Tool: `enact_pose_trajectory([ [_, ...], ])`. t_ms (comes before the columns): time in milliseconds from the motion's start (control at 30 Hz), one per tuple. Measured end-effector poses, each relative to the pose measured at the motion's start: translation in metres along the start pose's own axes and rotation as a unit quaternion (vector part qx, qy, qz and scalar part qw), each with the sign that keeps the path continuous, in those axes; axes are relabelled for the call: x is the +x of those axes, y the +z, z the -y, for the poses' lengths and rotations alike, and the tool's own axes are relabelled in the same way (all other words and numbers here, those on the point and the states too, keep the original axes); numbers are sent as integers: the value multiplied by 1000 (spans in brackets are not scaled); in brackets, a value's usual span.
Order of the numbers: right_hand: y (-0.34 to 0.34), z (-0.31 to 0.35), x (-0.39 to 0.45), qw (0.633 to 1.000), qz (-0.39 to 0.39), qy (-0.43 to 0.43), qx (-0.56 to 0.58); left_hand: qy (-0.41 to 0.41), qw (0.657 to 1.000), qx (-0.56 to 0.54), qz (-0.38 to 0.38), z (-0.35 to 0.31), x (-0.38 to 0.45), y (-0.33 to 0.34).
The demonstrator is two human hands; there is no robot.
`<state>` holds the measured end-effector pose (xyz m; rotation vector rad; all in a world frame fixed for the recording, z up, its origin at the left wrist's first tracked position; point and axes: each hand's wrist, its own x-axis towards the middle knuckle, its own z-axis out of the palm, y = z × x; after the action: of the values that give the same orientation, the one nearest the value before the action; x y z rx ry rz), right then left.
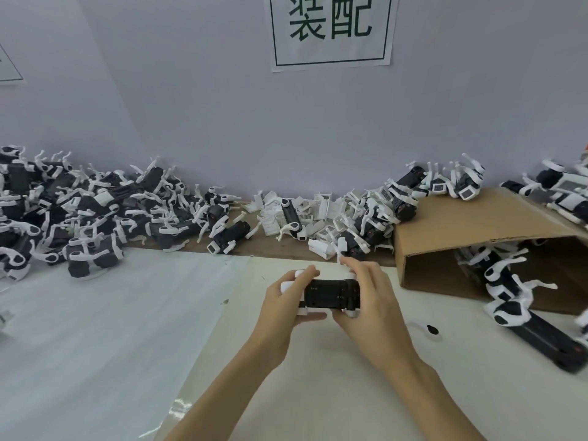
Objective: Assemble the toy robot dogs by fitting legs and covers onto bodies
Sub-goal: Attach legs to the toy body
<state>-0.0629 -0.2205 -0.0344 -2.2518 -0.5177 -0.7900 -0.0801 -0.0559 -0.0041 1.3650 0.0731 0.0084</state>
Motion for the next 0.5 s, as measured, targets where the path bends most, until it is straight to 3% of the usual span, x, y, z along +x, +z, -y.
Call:
enact_pose_trajectory([
  [67,0,1,0,996,25,39,78,10,999,-30,-23,1,4,-5],
  [133,-3,6,2,963,77,143,214,42,996,-73,-27,-1,7,-10],
  [200,-8,13,7,883,122,276,360,103,993,-63,-3,-2,10,-14],
  [267,-14,16,13,777,144,381,480,164,986,-6,40,-1,11,-19],
  [333,-17,16,15,716,153,416,539,214,973,53,73,0,11,-21],
  [433,-14,10,14,706,72,384,591,217,968,115,46,0,10,-18],
  [500,-14,4,16,720,17,354,596,144,988,41,32,2,11,-18],
])
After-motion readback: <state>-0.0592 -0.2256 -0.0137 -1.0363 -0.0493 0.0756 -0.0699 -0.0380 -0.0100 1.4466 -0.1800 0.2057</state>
